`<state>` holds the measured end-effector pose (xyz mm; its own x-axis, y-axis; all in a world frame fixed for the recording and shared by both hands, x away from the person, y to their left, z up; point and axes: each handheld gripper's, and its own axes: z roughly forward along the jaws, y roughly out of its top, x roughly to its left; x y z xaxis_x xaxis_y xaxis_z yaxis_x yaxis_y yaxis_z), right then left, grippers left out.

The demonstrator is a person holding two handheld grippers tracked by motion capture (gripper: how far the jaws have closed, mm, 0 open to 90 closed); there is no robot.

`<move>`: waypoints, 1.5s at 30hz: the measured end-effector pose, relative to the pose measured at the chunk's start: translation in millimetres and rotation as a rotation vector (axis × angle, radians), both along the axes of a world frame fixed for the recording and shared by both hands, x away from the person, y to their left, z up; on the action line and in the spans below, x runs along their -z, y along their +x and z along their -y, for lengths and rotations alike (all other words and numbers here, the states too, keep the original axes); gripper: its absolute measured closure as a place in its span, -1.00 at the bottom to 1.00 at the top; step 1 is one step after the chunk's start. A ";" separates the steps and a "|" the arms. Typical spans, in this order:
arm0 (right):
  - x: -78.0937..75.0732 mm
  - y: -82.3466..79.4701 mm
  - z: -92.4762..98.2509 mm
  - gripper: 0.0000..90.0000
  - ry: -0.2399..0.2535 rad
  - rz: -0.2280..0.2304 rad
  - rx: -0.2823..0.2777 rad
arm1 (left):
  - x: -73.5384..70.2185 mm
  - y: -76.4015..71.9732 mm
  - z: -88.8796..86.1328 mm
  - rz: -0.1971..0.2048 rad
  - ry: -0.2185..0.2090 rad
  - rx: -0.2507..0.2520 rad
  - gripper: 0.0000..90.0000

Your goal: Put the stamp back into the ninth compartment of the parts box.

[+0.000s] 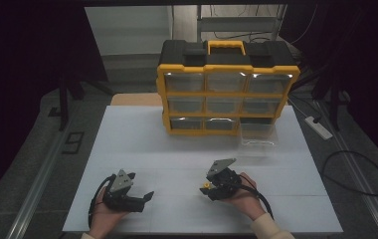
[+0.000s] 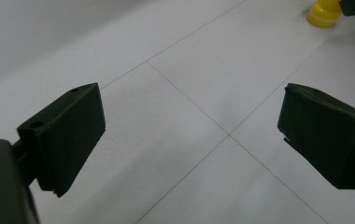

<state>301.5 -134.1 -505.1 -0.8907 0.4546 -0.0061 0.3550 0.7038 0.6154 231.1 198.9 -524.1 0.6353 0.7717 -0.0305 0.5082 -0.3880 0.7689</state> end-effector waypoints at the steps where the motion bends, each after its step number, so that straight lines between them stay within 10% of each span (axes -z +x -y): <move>1: 0.0 -0.1 -0.1 0.26 0.002 0.000 -0.001 | 0.1 -0.1 0.2 0.001 -0.002 -0.001 -0.83; 8: -1.3 1.1 2.0 0.60 0.020 -0.014 0.007 | -0.1 0.2 -0.5 0.002 -0.002 -0.005 -0.83; 45: -31.3 -1.4 21.1 0.61 0.152 0.089 0.046 | 0.1 0.4 -0.2 -0.002 0.001 -0.008 -0.83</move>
<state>300.1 -155.2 -473.7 -0.8677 0.4970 -0.0123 0.3240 0.5841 0.7442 231.5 199.1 -524.3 0.6294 0.7765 -0.0312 0.5126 -0.3847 0.7676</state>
